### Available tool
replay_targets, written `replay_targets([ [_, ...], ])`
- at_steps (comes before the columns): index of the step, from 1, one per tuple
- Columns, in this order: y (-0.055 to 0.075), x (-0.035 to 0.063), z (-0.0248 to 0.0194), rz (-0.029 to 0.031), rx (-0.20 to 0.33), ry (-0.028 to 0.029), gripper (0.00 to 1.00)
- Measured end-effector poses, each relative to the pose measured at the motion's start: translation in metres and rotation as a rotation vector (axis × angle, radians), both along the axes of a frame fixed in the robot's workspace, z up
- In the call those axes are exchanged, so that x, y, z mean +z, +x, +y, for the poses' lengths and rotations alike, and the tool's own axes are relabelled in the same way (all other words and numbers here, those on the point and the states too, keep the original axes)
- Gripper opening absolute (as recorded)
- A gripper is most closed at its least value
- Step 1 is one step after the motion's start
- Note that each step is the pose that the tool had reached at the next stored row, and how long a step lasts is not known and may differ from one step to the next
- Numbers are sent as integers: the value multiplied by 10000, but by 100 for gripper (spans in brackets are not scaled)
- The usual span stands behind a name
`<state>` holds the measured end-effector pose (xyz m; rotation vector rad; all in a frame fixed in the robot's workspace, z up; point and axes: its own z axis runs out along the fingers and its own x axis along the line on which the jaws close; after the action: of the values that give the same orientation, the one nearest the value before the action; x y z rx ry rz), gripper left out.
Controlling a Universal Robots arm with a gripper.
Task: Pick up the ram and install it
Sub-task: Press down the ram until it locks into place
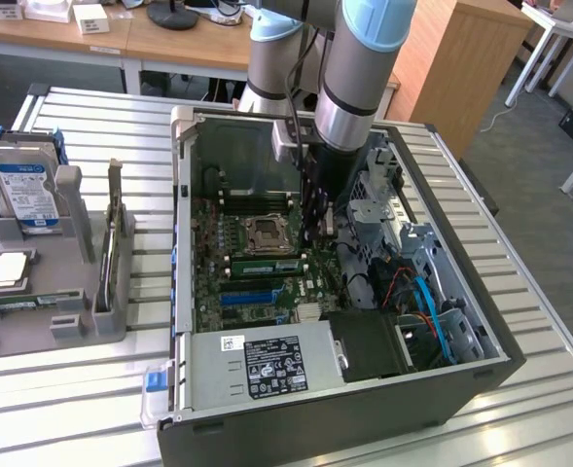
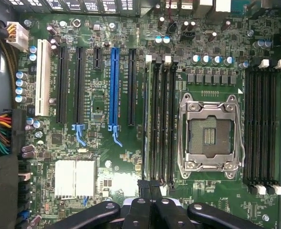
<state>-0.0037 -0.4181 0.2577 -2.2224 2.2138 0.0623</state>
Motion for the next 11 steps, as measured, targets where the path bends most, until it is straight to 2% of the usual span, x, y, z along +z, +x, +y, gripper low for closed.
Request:
replay_targets([
  [11, 47, -1, 1, 0, 0, 2, 11],
])
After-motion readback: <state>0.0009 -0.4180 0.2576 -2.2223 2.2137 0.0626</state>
